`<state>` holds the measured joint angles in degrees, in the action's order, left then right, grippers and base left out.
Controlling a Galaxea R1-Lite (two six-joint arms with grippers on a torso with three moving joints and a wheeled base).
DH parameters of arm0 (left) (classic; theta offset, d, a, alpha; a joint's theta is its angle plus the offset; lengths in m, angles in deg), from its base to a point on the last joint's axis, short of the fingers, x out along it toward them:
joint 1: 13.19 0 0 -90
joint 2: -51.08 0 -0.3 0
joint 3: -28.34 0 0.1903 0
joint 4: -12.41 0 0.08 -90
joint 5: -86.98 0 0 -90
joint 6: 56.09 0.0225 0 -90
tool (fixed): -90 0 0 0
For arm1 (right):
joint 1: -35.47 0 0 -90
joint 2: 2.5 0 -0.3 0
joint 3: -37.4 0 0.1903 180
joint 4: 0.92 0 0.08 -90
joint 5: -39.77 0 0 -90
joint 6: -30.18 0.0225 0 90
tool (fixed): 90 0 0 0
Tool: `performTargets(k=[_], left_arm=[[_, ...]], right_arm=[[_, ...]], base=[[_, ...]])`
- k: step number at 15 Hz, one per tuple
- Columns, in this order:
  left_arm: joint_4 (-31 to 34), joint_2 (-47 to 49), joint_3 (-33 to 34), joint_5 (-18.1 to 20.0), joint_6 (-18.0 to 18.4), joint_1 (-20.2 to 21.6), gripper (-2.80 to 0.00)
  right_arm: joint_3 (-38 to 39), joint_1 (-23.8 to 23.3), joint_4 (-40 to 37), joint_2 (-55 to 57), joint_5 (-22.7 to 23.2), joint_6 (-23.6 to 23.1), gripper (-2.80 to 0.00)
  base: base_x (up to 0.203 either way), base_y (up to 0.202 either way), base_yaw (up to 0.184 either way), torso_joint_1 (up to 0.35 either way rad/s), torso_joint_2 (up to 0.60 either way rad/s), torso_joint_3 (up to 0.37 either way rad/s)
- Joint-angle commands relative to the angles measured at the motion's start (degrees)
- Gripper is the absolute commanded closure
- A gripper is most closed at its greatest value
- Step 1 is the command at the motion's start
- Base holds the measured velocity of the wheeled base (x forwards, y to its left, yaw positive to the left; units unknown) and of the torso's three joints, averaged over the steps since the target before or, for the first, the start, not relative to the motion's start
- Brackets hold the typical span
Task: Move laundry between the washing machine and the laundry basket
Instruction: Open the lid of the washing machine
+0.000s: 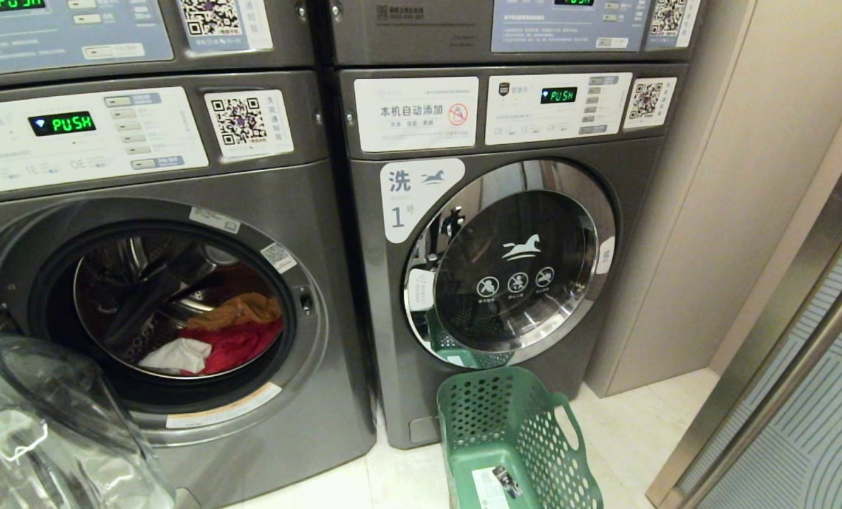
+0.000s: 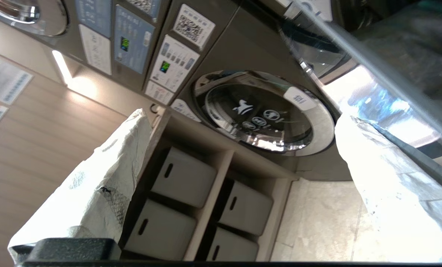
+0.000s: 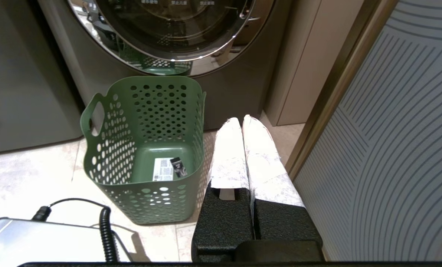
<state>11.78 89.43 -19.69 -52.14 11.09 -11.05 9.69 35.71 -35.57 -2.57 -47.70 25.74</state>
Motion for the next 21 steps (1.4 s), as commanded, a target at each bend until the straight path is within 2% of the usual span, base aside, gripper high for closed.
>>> performTargets(k=[1,4,6,7,9,10,13,18,21], left_arm=[[-0.22,-2.77,0.29,0.02,0.76,2.93,-2.8],[0.12,-3.83,1.39,0.63,0.99,4.71,-2.8],[-0.39,-4.79,1.82,3.51,0.21,4.19,-2.8],[-1.01,-5.37,1.98,4.08,-1.32,3.97,-2.8],[-4.51,-5.5,3.91,4.28,-7.1,3.79,-2.8],[-6.45,-5.54,5.0,4.31,-8.39,3.75,-2.8],[-8.7,-5.57,6.18,5.84,-8.68,3.22,-2.8],[-8.78,-5.39,6.99,7.66,-8.56,2.48,-2.8],[-8.95,-5.04,6.72,10.15,-8.53,2.41,-2.8]], right_arm=[[-0.04,0.02,-0.05,0.07,0.09,-0.05,0.0],[-0.01,0.01,-0.05,0.07,0.01,-0.05,0.0],[0.05,0.02,-0.05,0.07,0.01,-0.05,0.0],[-0.04,0.02,-0.05,0.07,0.02,-0.05,0.0],[-0.02,0.02,-0.05,0.07,0.01,-0.05,0.0],[-0.04,0.02,-0.05,0.07,0.01,-0.05,0.0],[-0.04,0.02,-0.05,0.07,0.01,-0.05,0.0],[-0.04,0.02,-0.05,0.07,0.01,-0.05,0.0],[0.04,0.02,-0.05,0.07,0.01,-0.05,0.0]], base=[[0.0,0.0,0.0,0.0,0.0,0.0],[0.0,0.0,0.0,0.0,0.0,0.0],[0.0,0.0,0.0,0.0,0.0,0.0],[0.0,0.0,0.0,0.0,0.0,0.0],[0.0,0.0,0.0,0.0,0.0,0.0],[0.0,0.0,0.0,0.0,0.0,0.0],[0.0,0.0,0.0,0.0,0.0,0.0],[-0.056,0.0,0.0,0.002,0.0,0.003],[0.0,0.0,0.0,0.0,0.0,0.0]])
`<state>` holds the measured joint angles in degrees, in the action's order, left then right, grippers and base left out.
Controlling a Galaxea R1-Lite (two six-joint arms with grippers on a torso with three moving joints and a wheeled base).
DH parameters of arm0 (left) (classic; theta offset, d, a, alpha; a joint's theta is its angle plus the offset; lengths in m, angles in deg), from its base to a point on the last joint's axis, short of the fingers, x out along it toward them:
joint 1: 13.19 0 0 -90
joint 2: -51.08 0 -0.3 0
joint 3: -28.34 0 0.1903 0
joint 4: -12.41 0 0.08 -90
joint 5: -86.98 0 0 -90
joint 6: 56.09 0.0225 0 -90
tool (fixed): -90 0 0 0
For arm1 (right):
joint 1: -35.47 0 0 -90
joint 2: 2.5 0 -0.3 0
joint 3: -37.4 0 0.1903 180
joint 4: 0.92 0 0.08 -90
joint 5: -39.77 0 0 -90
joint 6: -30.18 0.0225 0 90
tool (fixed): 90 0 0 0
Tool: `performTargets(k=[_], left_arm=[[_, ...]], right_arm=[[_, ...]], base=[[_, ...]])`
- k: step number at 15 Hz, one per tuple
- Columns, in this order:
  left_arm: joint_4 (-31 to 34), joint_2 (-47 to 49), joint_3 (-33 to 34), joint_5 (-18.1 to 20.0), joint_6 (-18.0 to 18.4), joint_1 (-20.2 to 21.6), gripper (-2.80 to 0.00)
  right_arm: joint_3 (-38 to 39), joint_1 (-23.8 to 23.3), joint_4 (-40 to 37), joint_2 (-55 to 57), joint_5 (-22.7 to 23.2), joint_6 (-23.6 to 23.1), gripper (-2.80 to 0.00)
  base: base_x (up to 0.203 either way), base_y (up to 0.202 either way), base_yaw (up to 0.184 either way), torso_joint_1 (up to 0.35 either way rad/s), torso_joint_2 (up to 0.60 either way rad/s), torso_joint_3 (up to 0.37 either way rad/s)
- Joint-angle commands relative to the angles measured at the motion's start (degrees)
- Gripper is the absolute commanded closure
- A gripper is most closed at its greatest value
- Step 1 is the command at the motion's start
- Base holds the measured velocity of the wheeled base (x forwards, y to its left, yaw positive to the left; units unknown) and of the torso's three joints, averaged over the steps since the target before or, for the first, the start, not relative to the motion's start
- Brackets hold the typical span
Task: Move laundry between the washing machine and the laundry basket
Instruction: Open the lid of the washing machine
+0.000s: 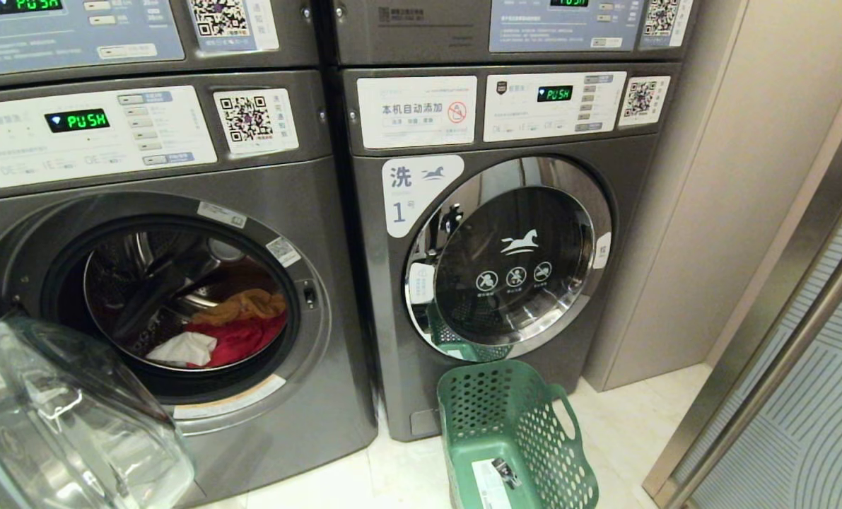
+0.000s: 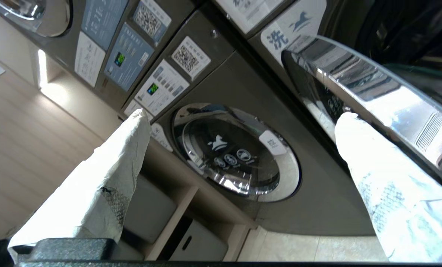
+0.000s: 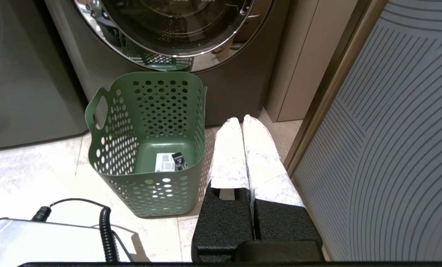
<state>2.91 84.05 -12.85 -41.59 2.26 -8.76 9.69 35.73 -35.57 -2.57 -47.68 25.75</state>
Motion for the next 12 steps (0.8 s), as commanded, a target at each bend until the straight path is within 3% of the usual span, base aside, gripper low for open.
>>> performTargets(k=[1,4,6,9,12], left_arm=[[-0.63,0.73,-0.18,1.18,0.27,-0.76,-2.8],[-6.04,4.65,0.17,14.85,0.45,-4.13,-2.8],[-6.73,6.35,2.47,18.84,1.74,-4.66,-2.8],[-6.66,7.18,6.41,17.71,2.25,-4.0,-2.8],[-6.87,6.61,7.85,7.2,8.82,-2.88,-2.8]], right_arm=[[0.04,-0.08,-0.05,0.07,0.02,-0.05,0.0],[-0.04,0.0,-0.05,0.07,0.08,-0.05,0.0],[-0.04,0.0,-0.05,0.07,-0.01,-0.05,0.0],[-0.04,0.0,-0.05,0.07,-0.01,-0.05,0.0],[-0.01,0.0,-0.05,0.07,-0.01,-0.05,0.0]], base=[[0.0,0.0,0.0,0.0,0.0,0.0],[0.0,0.0,0.0,0.0,0.0,0.0],[0.0,0.0,0.0,0.0,0.0,0.0],[0.0,0.0,0.0,0.0,0.0,0.0],[0.0,0.0,0.0,0.0,0.0,0.0]])
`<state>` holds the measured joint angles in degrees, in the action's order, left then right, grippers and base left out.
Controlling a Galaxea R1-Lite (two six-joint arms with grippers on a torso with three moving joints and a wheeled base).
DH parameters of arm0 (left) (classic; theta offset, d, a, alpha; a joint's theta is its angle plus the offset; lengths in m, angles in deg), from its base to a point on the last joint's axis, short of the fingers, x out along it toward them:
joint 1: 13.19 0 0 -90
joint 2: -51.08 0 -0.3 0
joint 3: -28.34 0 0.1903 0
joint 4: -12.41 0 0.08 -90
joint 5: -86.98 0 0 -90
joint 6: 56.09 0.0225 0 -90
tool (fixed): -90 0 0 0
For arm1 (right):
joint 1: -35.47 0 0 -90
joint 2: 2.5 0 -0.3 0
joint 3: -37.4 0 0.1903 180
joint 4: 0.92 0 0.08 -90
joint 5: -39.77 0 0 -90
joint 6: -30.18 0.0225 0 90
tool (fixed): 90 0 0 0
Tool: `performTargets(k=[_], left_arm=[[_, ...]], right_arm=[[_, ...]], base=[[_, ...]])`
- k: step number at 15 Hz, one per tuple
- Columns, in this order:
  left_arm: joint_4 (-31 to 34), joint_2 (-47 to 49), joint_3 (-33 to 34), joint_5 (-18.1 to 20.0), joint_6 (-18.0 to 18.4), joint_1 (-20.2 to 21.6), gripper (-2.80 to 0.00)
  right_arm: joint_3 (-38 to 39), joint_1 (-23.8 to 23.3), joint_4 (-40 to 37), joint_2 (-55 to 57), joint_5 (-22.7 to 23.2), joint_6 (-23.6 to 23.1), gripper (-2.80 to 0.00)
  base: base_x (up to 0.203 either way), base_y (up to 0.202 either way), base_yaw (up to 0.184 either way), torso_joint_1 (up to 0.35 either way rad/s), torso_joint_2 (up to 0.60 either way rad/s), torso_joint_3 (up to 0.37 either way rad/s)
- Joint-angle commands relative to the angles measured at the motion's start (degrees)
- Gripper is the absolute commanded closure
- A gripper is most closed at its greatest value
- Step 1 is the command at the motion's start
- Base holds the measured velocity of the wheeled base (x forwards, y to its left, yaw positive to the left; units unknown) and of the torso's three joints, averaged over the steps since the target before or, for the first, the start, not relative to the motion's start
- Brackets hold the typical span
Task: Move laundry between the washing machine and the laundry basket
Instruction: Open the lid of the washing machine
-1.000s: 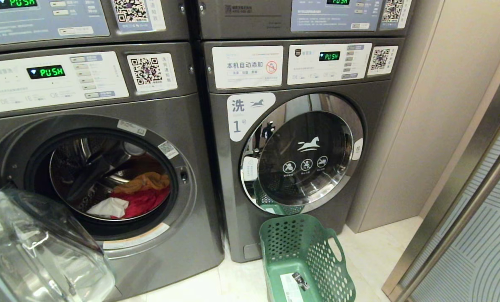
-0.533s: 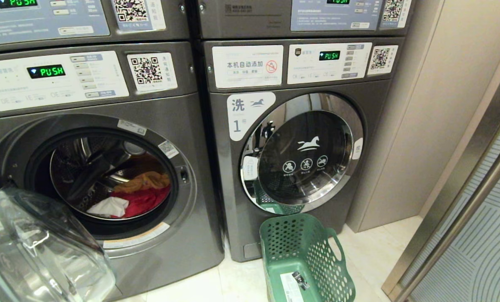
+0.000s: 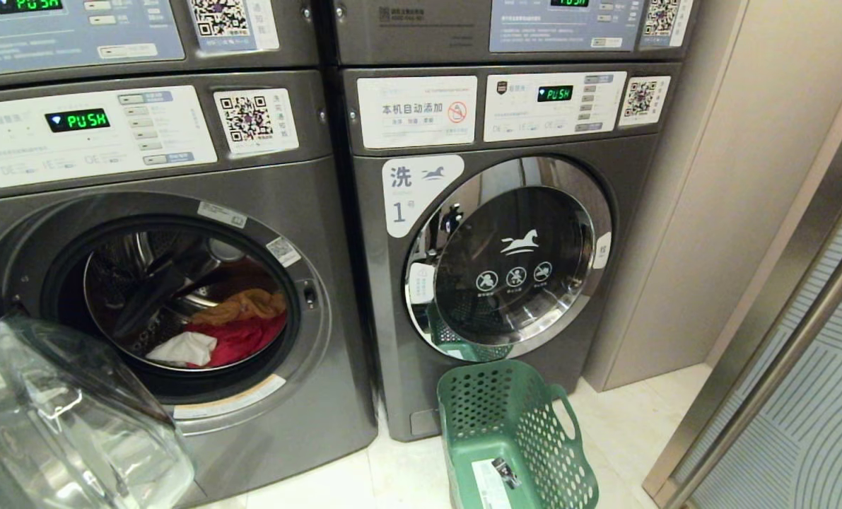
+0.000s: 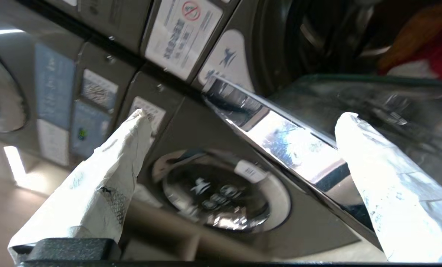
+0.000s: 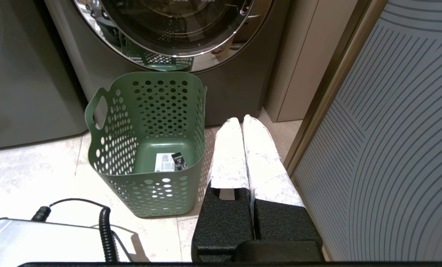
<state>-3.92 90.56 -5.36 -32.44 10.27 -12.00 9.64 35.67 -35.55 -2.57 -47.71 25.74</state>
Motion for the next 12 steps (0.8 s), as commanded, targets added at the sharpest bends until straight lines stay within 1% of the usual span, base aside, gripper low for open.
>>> performTargets(k=[1,3,4,5,6,7,8,9,10,11,12], left_arm=[[-0.15,-0.24,0.19,-6.45,3.76,1.12,-2.8],[-0.2,-1.98,-0.46,-14.65,7.78,3.87,-2.8],[-0.15,-3.1,-0.8,-17.15,8.81,6.13,-2.8],[-0.03,-3.96,-1.1,-19.67,9.15,8.66,-2.8],[0.08,-4.81,-1.8,-22.98,9.3,11.53,-2.8],[0.13,-5.57,-2.64,-25.22,9.32,13.96,-2.8],[-0.08,-6.46,-2.99,-25.97,9.15,15.87,-2.8],[-0.19,-7.06,-3.03,-25.77,8.74,17.13,-2.8],[-0.23,-7.09,-3.02,-25.17,7.76,18.08,-2.8],[0.03,-6.9,-2.92,-24.95,5.66,18.82,-2.8],[0.4,-6.76,-2.85,-24.82,4.98,19.29,-2.8]], right_arm=[[0.01,0.06,-0.07,0.07,0.03,-0.05,0.0],[0.03,0.06,-0.07,0.07,0.03,-0.05,0.0],[0.01,0.06,-0.07,0.07,0.03,-0.05,0.0],[0.01,0.06,-0.07,0.07,0.03,-0.05,0.0],[0.07,0.06,-0.07,0.07,0.03,-0.05,0.0],[0.01,0.06,-0.07,0.07,0.09,-0.05,0.0],[0.09,0.06,-0.07,0.07,0.03,-0.05,0.0],[0.09,0.06,-0.07,0.07,0.03,-0.05,0.0],[0.04,0.06,-0.07,0.07,0.03,-0.05,0.0],[0.08,0.06,-0.07,0.07,0.03,-0.05,0.0],[0.01,0.06,-0.07,0.07,0.03,-0.05,0.0]], base=[[0.0,0.0,0.0,0.0,0.0,0.0],[0.0,0.0,0.0,0.0,0.0,0.0],[0.0,0.0,0.0,0.0,0.0,0.0],[0.0,0.0,0.0,0.0,0.0,0.0],[0.0,0.0,0.0,0.0,0.0,0.0],[0.0,0.0,0.0,0.0,0.0,0.0],[0.0,0.0,0.0,0.0,0.0,0.0],[0.0,0.0,0.0,0.0,0.0,0.0],[0.0,0.0,0.0,0.0,0.0,0.0],[0.0,0.0,0.0,0.0,0.0,0.0],[0.0,0.0,0.0,0.0,0.0,0.0]])
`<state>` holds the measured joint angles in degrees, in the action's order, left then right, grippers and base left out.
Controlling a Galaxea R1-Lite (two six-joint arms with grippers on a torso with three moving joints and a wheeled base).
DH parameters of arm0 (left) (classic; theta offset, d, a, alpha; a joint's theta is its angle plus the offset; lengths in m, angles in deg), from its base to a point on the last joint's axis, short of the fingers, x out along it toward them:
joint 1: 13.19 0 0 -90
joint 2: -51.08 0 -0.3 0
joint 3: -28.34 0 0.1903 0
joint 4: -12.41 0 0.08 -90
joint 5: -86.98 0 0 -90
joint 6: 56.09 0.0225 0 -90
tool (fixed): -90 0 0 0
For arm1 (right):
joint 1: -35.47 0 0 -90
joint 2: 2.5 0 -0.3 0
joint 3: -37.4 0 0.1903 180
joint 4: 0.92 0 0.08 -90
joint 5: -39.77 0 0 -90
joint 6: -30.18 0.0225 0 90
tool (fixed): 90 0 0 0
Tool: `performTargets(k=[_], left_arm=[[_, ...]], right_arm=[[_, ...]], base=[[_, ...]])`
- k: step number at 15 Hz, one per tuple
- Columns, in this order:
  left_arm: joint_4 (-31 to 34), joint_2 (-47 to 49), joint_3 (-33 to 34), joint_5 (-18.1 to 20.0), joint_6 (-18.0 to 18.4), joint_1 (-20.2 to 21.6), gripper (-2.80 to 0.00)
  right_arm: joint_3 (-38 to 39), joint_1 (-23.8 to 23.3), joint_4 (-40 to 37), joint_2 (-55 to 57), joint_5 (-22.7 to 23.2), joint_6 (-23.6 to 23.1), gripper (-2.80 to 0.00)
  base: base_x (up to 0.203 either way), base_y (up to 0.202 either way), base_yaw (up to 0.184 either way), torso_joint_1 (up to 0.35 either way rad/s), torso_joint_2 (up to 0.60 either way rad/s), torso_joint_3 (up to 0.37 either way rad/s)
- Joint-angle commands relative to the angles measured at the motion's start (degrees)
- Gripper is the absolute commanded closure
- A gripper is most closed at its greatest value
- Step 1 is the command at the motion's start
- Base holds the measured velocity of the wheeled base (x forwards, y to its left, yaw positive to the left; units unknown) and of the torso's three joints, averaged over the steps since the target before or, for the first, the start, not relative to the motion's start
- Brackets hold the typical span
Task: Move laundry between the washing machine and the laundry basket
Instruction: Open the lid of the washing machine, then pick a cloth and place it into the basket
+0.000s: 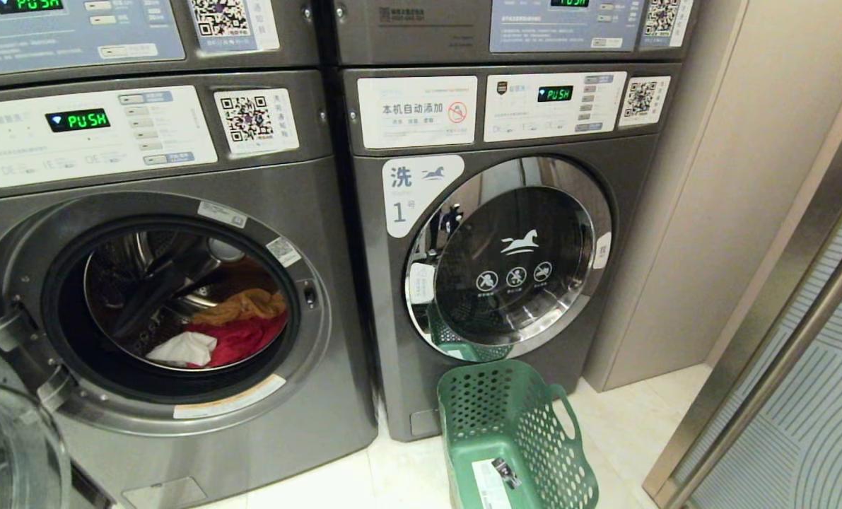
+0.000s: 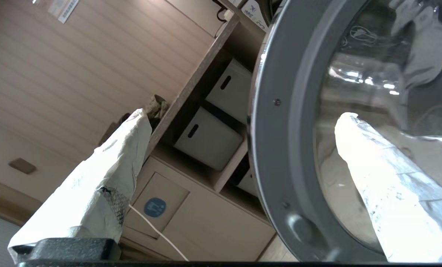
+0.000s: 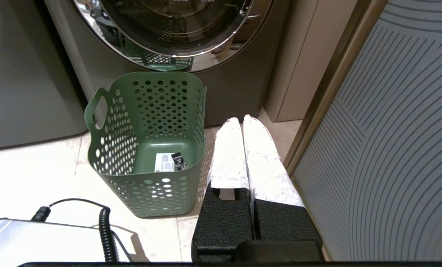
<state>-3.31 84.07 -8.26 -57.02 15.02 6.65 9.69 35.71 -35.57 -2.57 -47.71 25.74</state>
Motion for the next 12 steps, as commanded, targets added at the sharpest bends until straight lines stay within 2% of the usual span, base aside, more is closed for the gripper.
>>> performTargets(k=[1,3,4,7,9,12], left_arm=[[-0.2,0.02,0.13,-0.19,0.17,0.59,-2.8],[-0.62,0.41,1.16,-0.04,0.01,0.62,-2.8],[-0.69,0.41,1.83,-0.05,-0.16,0.63,0.0],[-0.51,-0.24,4.23,0.98,-4.06,0.53,0.0],[-0.08,-1.19,6.2,5.57,-8.09,0.43,0.0],[0.33,-1.06,8.56,14.42,-18.6,-3.01,0.0]], right_arm=[[-0.04,0.02,-0.05,0.07,0.02,-0.05,0.0],[-0.04,0.02,-0.05,0.07,0.04,-0.05,0.0],[0.02,0.02,-0.05,0.07,0.02,-0.05,0.0],[0.05,0.02,-0.05,0.07,0.09,-0.05,0.0],[-0.04,0.02,-0.05,0.07,0.11,-0.05,0.0],[-0.04,0.02,-0.05,0.07,0.02,-0.05,0.0]], base=[[0.0,0.0,0.0,0.0,0.0,0.0],[0.0,0.0,0.0,0.0,0.0,0.0],[0.0,0.0,0.0,0.0,0.0,0.0],[0.0,0.0,0.0,0.0,0.0,0.0],[0.0,0.0,0.0,0.0,0.0,0.0],[0.0,0.0,0.0,0.0,0.0,0.0]])
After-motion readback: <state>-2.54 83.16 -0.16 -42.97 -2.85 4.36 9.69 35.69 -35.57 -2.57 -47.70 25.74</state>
